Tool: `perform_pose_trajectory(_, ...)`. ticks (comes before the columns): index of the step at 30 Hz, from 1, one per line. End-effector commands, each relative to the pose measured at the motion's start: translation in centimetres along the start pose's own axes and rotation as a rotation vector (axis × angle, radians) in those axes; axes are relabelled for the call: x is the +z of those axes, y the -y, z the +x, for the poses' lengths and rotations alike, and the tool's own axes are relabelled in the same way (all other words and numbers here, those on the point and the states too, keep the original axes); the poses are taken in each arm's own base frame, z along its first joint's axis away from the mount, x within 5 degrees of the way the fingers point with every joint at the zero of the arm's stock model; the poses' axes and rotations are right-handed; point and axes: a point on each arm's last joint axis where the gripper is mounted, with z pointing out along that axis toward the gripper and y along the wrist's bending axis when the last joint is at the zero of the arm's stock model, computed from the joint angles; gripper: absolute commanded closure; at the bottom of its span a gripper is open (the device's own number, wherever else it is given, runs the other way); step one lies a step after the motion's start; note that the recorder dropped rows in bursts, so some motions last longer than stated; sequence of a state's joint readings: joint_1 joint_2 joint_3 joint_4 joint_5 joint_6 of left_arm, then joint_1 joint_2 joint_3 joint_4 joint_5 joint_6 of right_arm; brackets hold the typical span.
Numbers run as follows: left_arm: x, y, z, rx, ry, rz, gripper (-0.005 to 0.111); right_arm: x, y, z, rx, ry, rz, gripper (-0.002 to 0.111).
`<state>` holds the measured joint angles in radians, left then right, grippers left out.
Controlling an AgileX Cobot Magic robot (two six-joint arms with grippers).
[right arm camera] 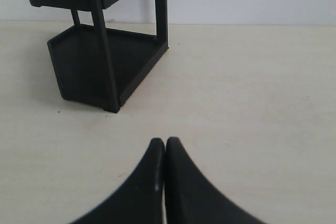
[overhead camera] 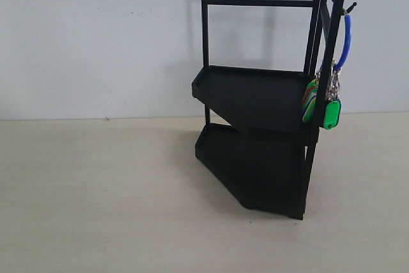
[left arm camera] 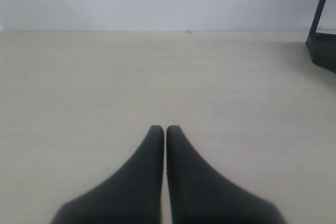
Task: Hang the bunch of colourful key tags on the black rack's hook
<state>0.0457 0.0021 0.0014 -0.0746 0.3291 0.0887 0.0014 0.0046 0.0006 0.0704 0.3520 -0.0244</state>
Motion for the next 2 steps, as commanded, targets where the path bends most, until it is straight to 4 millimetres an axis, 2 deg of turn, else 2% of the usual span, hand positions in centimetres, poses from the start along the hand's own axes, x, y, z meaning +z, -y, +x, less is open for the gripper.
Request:
perform_pose_trajectory(1,-0.03,0.0,-0.19,-0.018,0.019,-0.001,0.102,-0.04,0.03,-0.08,-0.004,0.01,0.005,0.109)
perform_pose_trajectory(2,-0.03,0.0,-0.19,-0.018,0.019,-0.001,0.102,-0.04,0.03,-0.08,-0.004,0.01,0.005,0.109)
